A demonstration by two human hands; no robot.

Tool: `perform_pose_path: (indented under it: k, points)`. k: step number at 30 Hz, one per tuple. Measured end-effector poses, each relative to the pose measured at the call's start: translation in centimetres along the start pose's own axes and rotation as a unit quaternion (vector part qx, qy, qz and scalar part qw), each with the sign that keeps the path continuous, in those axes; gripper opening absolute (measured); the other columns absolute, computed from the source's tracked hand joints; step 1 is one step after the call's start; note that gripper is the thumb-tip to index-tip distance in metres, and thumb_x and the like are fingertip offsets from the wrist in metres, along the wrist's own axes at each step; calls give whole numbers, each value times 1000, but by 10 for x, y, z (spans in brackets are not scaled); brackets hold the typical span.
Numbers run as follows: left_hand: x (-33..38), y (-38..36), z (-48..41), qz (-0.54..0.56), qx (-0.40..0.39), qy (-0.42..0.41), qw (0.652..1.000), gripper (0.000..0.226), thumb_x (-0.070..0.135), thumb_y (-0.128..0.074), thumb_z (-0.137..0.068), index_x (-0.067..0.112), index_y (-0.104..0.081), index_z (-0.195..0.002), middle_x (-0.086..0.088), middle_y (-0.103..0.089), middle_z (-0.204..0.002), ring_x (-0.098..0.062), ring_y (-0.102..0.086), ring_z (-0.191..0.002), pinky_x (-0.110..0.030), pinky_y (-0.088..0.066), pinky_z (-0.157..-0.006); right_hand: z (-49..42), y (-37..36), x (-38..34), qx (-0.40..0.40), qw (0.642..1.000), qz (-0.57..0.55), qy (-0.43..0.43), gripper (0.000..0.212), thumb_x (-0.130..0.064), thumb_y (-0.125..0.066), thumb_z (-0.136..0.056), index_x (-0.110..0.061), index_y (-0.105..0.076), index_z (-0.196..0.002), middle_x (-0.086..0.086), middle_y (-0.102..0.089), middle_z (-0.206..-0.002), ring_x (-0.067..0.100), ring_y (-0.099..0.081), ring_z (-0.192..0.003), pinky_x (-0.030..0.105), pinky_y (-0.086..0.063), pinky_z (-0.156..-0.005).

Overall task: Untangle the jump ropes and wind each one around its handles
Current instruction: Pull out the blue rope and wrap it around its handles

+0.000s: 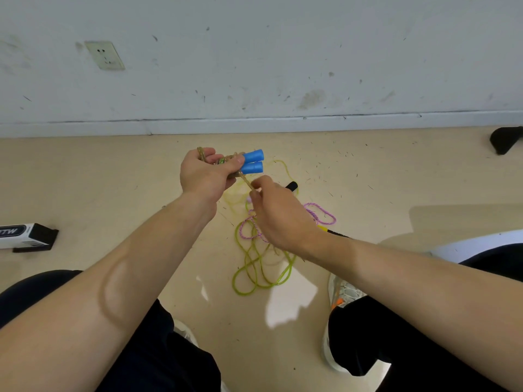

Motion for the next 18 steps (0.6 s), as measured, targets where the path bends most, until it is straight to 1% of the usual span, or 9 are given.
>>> perform_pose_path:
  k: [2,5,6,8,9,10,12,15,18]
  points:
    - [3,4,-4,19,5,2,1000,55,13,-87,-75,9,-53,-118,-1,-58,-105,-10,-68,-74,-28,-62,-72,-7,-3,18,-32,993,-95,-61,32,-25,-31,-107,-11,-60,-105,2,-65,-89,11,-51,-58,30,-42,-60]
    - [5,5,-8,40,-36,28,998,55,13,-87,-76,4,-54,-119,-6,-60,-107,-14,-69,-82,-29,-62,-71,-10,-4,29,-86,985,-123,-81,37,-32,-35,-106,-22,-63,-84,14,-69,-96,17,-52,-59,28,-42,-58]
    - [5,1,-7,42,-65,41,996,53,12,-86,-76,4,-55,-118,-10,-62,-109,-15,-70,-84,-30,-62,-72,-11,-2,31,-94,986,-116,-78,38,-35,-37,-105,-23,-63,-80,15,-67,-90,17,-50,-59,27,-39,-56]
    - [8,-9,-1,36,-133,56,989,48,11,-83,-78,4,-57,-117,-15,-67,-116,-17,-70,-87,-33,-62,-77,-16,7,34,-102,987,-99,-80,41,-40,-43,-104,-20,-64,-76,1,-54,-66,12,-44,-57,26,-36,-57]
    - [11,-13,2,24,-163,55,985,48,11,-83,-78,5,-58,-118,-14,-69,-117,-18,-71,-88,-34,-62,-79,-19,12,37,-102,987,-87,-85,44,-43,-45,-103,-17,-61,-72,-10,-49,-55,8,-42,-52,25,-33,-55]
    - [14,-16,4,6,-190,52,980,50,12,-83,-75,5,-59,-119,-11,-70,-115,-19,-71,-89,-34,-62,-79,-22,18,41,-101,988,-71,-89,47,-46,-48,-101,-14,-55,-69,-13,-44,-48,5,-38,-46,24,-29,-51]
    - [18,-20,10,-46,-241,42,969,57,16,-85,-67,8,-61,-118,-9,-70,-116,-20,-71,-93,-36,-62,-79,-29,32,48,-91,991,-45,-87,48,-48,-57,-96,-13,-44,-66,-8,-35,-49,10,-29,-44,26,-21,-46]
    - [21,-25,18,-160,-296,0,942,53,9,-85,-69,8,-63,-117,-4,-68,-112,-19,-72,-89,-43,-62,-81,-36,43,48,-98,992,-38,-70,38,-34,-66,-92,-8,-52,-68,3,-33,-61,10,-25,-49,25,-22,-47]
    - [19,-35,26,-255,-331,-54,907,50,2,-85,-72,8,-63,-116,-2,-66,-108,-9,-69,-76,-29,-62,-68,-39,46,43,-104,990,-76,-63,35,-34,-69,-92,-9,-59,-70,0,-37,-58,7,-28,-43,17,-24,-42]
Point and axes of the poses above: each hand's wrist, its own z-axis away from the middle knuckle, its own y-axis out of the back of the hand, x = y × z, the point moved 8 cm from there along -z, towards the middle knuckle
